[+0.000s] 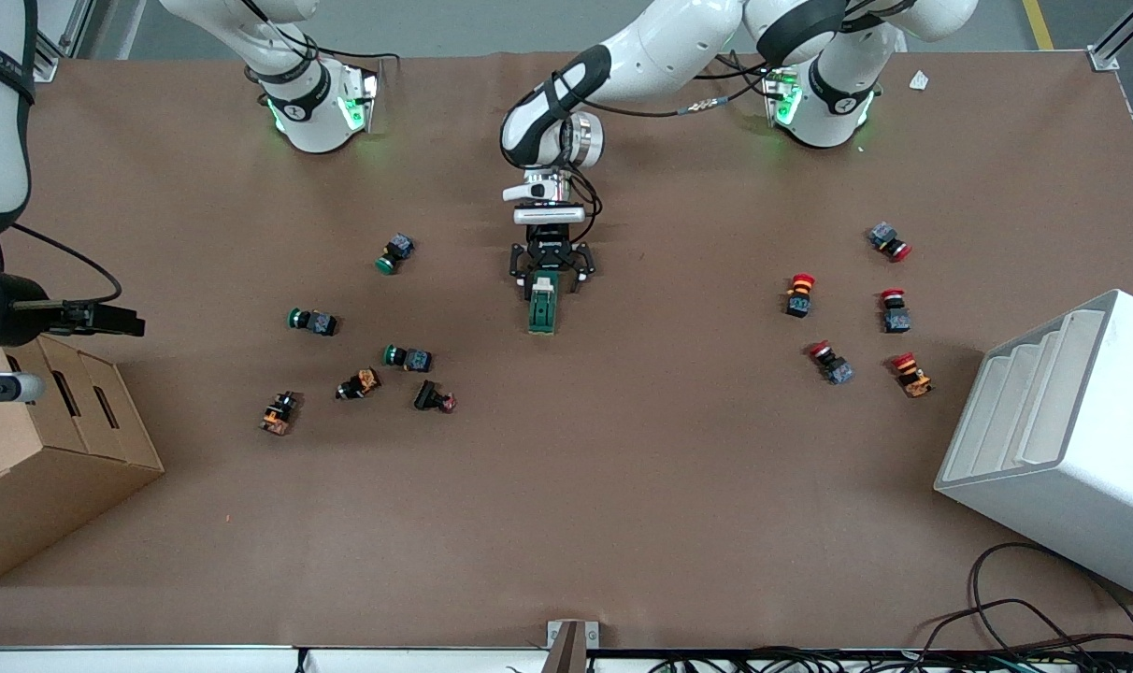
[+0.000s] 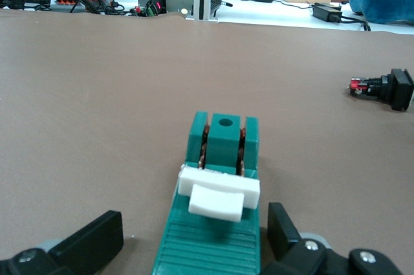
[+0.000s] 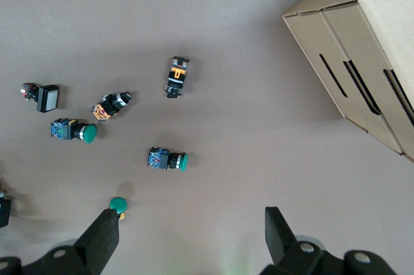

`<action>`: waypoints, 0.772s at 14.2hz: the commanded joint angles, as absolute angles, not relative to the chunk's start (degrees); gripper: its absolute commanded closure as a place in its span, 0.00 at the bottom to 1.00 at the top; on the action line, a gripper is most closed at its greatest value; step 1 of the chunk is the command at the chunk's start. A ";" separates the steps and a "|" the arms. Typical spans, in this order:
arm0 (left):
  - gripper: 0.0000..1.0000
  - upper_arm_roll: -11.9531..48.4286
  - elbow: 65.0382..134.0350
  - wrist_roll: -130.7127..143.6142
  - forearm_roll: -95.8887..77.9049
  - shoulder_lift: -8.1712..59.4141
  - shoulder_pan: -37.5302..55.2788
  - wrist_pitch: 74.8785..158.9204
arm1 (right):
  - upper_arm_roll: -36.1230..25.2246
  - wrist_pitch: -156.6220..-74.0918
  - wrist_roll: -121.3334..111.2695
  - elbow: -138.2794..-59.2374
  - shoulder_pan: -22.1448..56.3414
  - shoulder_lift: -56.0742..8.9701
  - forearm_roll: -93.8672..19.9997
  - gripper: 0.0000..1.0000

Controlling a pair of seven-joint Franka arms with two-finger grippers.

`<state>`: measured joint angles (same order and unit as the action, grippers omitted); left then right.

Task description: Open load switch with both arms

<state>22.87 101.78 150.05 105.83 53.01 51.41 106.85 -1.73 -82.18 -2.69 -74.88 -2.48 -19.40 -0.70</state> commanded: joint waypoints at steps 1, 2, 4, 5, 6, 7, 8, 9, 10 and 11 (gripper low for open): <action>0.01 22.50 101.51 151.26 105.73 54.32 50.54 108.02 | -0.70 -80.60 -2.64 -74.71 -2.64 -18.19 0.00 0.00; 0.01 22.59 101.51 151.00 105.65 54.23 50.45 108.02 | -0.27 -80.25 -2.64 -74.71 -2.46 -17.93 -0.35 0.00; 0.01 22.59 101.51 150.82 105.64 54.05 50.36 108.02 | -0.17 -77.28 -2.46 -74.71 -2.37 -17.75 -0.62 0.00; 0.01 22.59 101.51 150.82 105.64 53.79 50.36 108.02 | -0.09 -76.65 -2.37 -74.62 -2.37 -17.41 -0.53 0.00; 0.01 22.59 101.51 150.73 105.56 53.70 50.36 107.93 | 0.09 -76.99 -2.37 -74.62 -2.37 -15.14 -0.79 0.00; 0.01 22.59 101.51 150.56 105.56 53.61 50.36 108.02 | -0.09 -76.99 -2.29 -75.23 -2.29 -13.12 -0.79 0.00; 0.01 22.67 101.43 149.86 105.21 53.09 50.27 108.02 | -0.09 -76.56 -2.29 -75.76 -1.50 -12.05 -0.70 0.00; 0.01 22.76 101.25 148.81 104.94 52.82 50.10 108.02 | -0.17 -76.38 -2.29 -76.54 -1.41 -10.74 -0.70 0.00; 0.01 22.85 101.25 148.54 104.94 52.47 49.75 108.02 | -0.26 -76.64 -2.29 -78.64 -1.32 -8.81 -0.62 0.00; 0.01 22.94 101.25 148.45 104.94 52.38 49.49 108.10 | -0.35 -77.08 -2.29 -80.49 -1.41 -7.05 -0.62 0.00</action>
<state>23.14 101.68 149.89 105.67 52.91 51.06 106.93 -0.39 -75.76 -2.67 -74.36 -1.52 -12.09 -0.77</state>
